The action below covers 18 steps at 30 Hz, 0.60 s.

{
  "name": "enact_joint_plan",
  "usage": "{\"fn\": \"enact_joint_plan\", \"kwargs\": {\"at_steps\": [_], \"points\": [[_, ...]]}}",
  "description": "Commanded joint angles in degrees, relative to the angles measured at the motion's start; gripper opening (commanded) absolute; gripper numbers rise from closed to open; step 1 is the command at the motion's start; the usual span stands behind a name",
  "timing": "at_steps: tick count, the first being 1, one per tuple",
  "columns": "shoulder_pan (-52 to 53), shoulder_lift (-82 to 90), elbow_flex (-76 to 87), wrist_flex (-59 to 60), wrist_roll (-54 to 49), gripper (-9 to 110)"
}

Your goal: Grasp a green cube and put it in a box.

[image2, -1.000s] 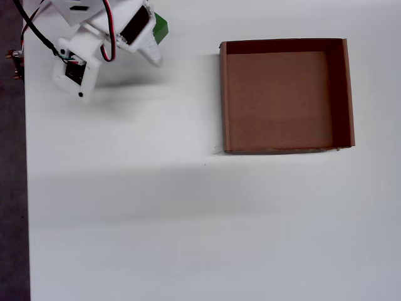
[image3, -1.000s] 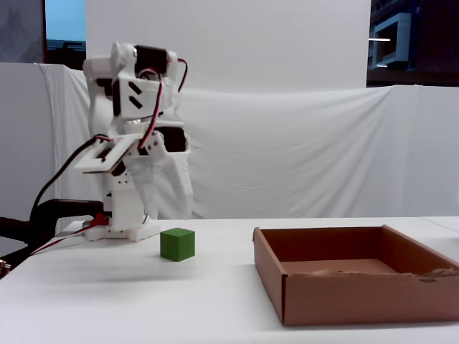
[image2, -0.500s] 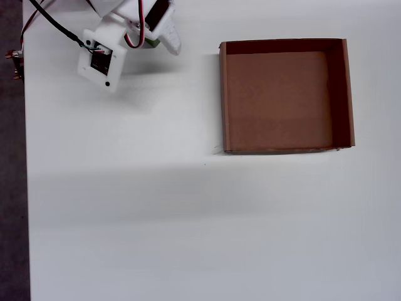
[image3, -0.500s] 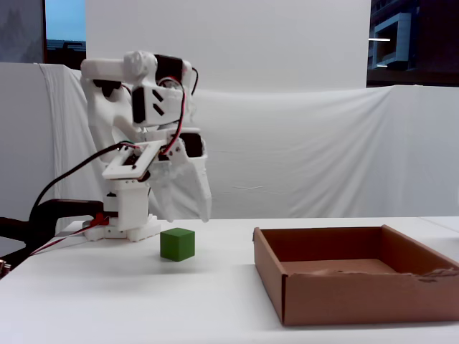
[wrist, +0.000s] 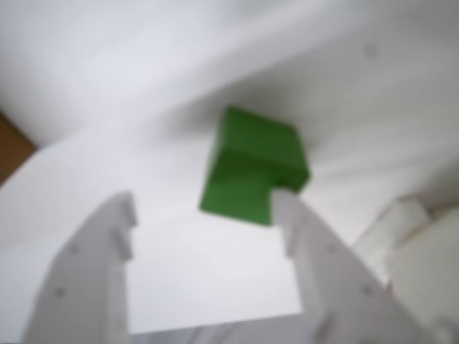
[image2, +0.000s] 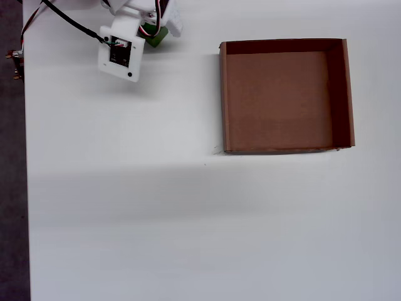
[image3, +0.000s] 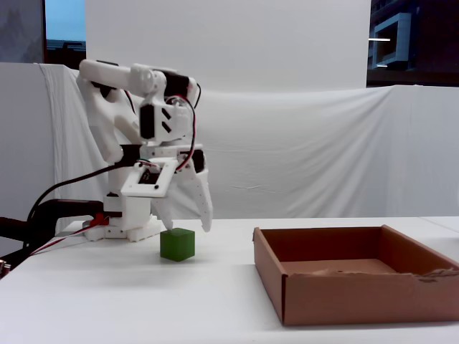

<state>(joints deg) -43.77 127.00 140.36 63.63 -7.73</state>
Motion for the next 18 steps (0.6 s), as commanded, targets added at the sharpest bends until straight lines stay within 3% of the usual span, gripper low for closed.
{"fn": "enact_joint_plan", "kwargs": {"at_steps": [1,18], "points": [[-0.44,1.67,-0.44,0.26,-0.62,26],[5.89,3.16,-5.01,1.05,-40.61,25]]}}
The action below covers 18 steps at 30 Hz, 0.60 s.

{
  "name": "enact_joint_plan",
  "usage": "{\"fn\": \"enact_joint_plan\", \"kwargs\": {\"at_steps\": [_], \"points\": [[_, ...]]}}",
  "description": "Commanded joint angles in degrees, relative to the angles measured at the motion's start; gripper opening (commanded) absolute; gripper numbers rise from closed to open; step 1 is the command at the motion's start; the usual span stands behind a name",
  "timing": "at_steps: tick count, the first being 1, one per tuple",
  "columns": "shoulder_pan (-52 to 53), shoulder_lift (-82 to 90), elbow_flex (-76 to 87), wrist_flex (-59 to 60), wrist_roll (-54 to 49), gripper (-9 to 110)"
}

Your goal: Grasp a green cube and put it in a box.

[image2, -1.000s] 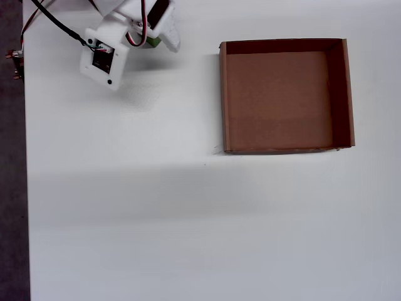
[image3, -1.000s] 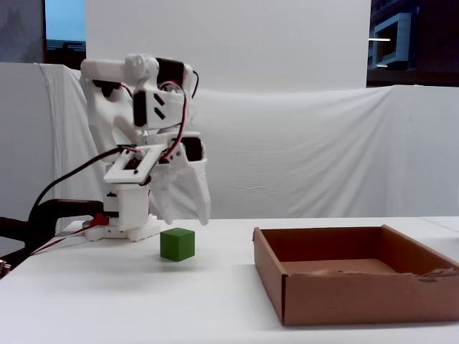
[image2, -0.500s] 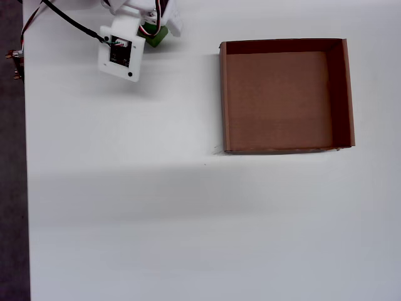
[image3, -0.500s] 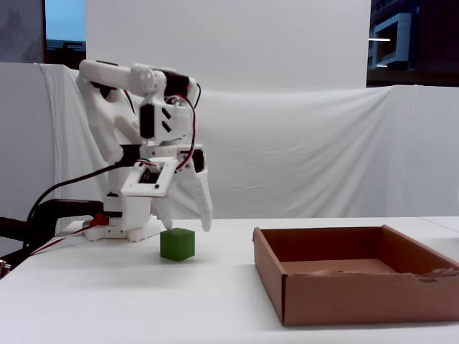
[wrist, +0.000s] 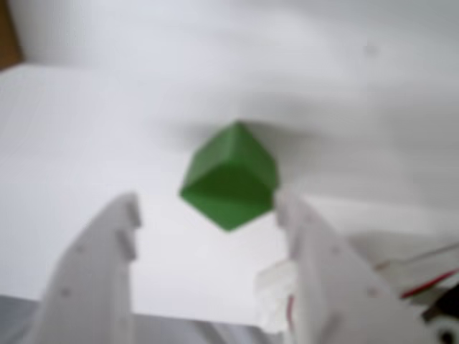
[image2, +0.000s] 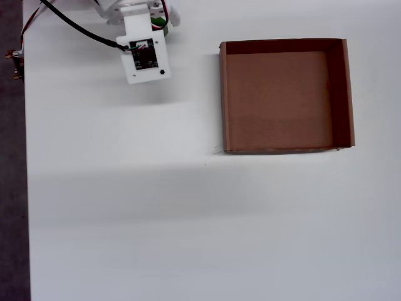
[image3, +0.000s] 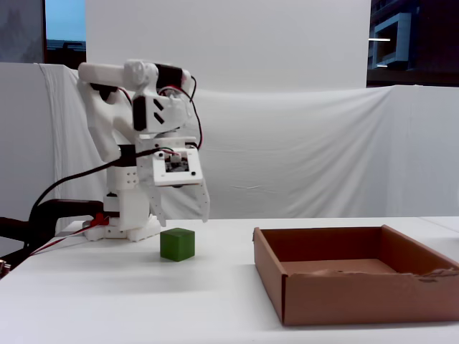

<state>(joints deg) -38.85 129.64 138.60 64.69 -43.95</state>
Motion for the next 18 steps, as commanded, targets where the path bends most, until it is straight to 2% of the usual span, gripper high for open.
{"fn": "enact_joint_plan", "kwargs": {"at_steps": [1,5,12,18], "points": [[1.76,0.26,-3.43,0.00,-7.21,25],[4.04,0.00,-4.13,-0.09,-17.31,25],[4.57,-2.20,-4.92,-3.08,-28.39,24],[3.78,-3.87,-3.43,-8.70,-29.44,23]]}}
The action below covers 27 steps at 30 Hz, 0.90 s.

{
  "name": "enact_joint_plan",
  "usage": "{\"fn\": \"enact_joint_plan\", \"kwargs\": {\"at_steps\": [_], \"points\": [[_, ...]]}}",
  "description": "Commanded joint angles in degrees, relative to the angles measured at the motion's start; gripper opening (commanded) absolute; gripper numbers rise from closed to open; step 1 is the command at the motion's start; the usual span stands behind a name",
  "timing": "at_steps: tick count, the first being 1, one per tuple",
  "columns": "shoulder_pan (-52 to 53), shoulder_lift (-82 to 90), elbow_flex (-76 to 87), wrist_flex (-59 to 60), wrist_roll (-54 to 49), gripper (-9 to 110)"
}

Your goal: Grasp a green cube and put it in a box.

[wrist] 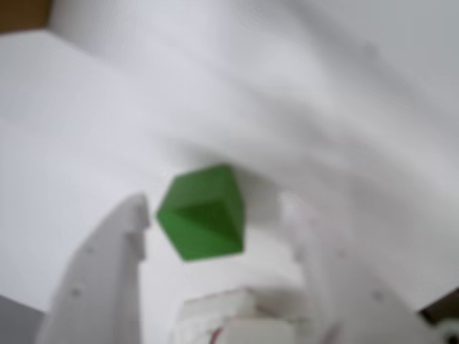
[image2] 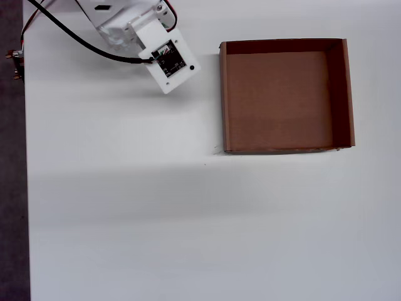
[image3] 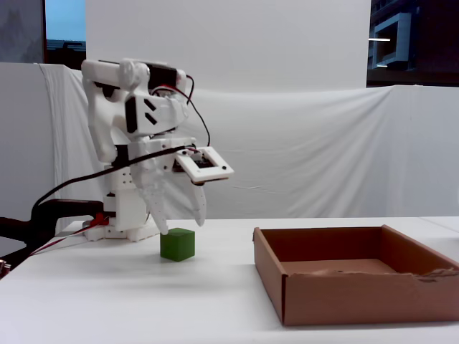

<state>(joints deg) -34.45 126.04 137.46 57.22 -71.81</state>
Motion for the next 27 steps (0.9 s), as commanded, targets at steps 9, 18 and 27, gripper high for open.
{"fn": "enact_joint_plan", "kwargs": {"at_steps": [9,18,27], "points": [[-0.62,0.09,-1.93,0.44,-1.58,28],[-3.08,-0.26,1.32,-0.79,-1.93,29],[-4.39,-0.79,5.71,-4.75,-3.25,29]]}}
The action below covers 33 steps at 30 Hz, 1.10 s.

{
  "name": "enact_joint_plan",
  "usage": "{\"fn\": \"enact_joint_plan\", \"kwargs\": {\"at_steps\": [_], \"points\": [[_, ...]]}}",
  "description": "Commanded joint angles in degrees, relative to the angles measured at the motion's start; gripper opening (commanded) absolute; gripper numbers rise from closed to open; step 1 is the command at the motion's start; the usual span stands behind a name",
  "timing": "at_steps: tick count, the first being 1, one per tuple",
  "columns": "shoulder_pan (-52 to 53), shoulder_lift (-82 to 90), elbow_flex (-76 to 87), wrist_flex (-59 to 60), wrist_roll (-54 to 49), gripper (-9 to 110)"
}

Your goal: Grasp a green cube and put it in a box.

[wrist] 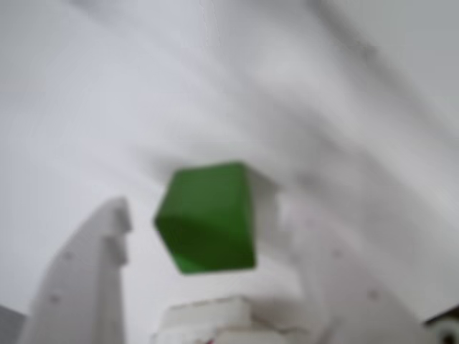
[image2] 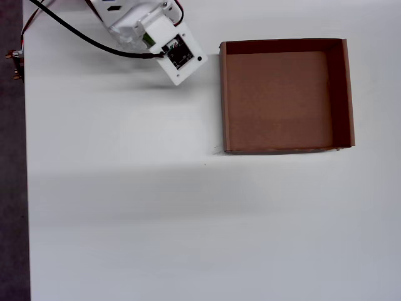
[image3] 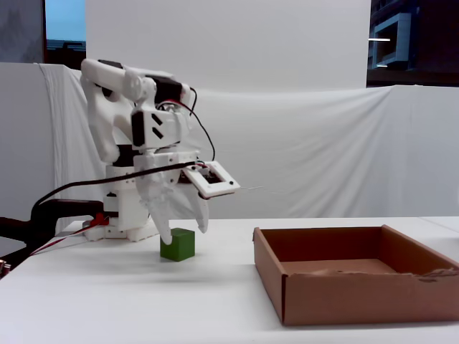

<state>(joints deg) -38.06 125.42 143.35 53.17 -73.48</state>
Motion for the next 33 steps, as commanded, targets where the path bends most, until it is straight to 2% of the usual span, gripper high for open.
{"fn": "enact_joint_plan", "kwargs": {"at_steps": [1,28,33], "points": [[-0.88,-0.35,0.00,-0.88,-1.85,29],[-1.05,0.88,3.69,-3.34,-2.11,29],[-1.05,1.58,4.66,-3.96,-2.20,26]]}}
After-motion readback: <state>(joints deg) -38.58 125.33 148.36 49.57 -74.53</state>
